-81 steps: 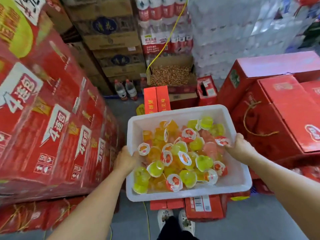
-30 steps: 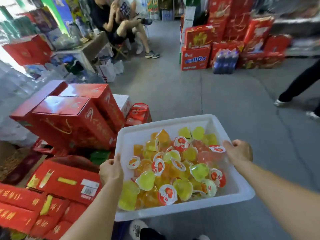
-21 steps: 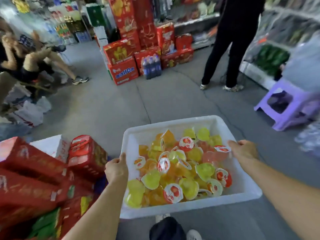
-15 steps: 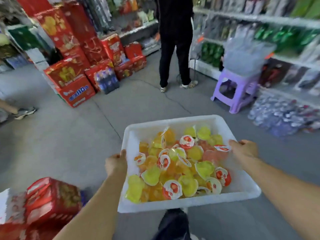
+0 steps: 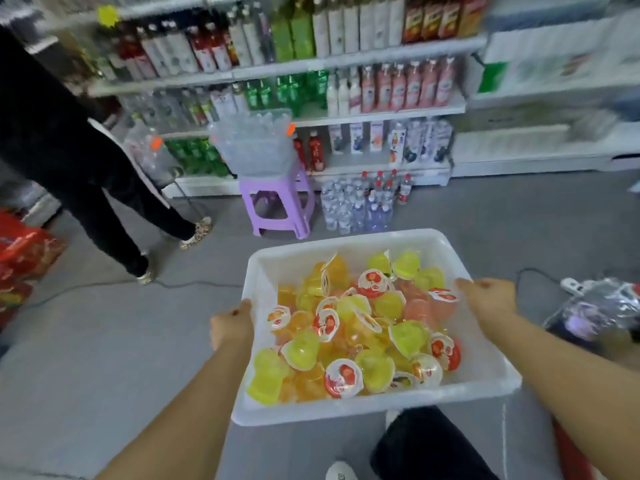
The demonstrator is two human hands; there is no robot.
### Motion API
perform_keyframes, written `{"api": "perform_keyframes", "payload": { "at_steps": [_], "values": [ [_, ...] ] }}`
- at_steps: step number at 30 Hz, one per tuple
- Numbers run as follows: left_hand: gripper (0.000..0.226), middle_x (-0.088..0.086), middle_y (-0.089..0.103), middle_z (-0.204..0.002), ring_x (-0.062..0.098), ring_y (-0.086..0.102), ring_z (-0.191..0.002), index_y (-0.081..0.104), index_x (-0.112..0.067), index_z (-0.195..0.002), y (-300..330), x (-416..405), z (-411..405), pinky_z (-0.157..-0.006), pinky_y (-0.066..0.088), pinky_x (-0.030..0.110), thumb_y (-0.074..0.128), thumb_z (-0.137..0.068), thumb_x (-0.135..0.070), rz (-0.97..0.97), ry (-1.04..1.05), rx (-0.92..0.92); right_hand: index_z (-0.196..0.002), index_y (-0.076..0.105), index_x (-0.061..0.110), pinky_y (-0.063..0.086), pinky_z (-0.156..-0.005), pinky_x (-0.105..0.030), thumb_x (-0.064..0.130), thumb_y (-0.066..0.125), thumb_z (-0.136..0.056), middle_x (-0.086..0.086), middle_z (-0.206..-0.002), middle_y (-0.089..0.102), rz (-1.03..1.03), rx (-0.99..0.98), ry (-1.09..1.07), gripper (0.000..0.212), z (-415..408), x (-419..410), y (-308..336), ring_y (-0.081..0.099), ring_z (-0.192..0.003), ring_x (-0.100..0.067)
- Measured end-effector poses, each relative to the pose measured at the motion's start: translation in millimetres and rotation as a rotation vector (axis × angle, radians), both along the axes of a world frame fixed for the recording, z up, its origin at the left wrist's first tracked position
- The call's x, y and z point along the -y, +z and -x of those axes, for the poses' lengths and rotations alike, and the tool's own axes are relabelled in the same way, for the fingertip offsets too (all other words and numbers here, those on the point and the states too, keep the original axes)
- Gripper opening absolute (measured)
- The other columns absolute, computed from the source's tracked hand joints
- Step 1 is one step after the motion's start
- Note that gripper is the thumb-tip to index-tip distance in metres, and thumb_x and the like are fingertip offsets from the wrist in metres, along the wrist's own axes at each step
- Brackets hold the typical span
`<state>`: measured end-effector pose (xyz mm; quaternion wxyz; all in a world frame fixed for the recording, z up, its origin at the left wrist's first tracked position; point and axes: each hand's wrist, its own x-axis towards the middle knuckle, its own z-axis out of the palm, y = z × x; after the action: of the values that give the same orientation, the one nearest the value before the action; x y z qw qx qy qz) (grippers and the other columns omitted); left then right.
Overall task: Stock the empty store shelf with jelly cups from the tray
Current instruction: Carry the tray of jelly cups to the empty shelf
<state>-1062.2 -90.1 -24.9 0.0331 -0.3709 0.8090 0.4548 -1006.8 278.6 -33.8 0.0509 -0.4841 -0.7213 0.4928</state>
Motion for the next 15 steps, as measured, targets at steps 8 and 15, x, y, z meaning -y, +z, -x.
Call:
{"api": "perform_keyframes", "payload": {
  "at_steps": [8, 15],
  "values": [
    [0.027, 0.015, 0.062, -0.086, 0.034, 0.061, -0.084, 0.066, -0.008, -0.084, -5.2, -182.8, 156.0, -0.085, 0.051, 0.04, 0.061, -0.091, -0.033, -0.052, -0.344, -0.011, -0.102, 0.07, -0.004, 0.053, -0.08, -0.044, 0.026, 0.071, -0.083, -0.023, -0.095, 0.066, -0.002, 0.009, -0.295, 0.035, 38.8, -141.7, -7.3, 0.063, -0.084, -0.037],
    [0.038, 0.029, 0.065, -0.094, 0.042, 0.063, -0.094, 0.068, 0.007, -0.094, 0.4, -359.2, 268.8, -0.086, 0.049, 0.045, 0.061, -0.092, -0.031, -0.064, -0.513, -0.062, -0.105, 0.065, -0.011, 0.046, -0.083, -0.043, 0.017, 0.072, -0.085, -0.026, -0.103, 0.063, -0.033, -0.018, -0.485, 0.036, 112.1, -282.3, 15.8, 0.06, -0.094, -0.038]
  ]
}}
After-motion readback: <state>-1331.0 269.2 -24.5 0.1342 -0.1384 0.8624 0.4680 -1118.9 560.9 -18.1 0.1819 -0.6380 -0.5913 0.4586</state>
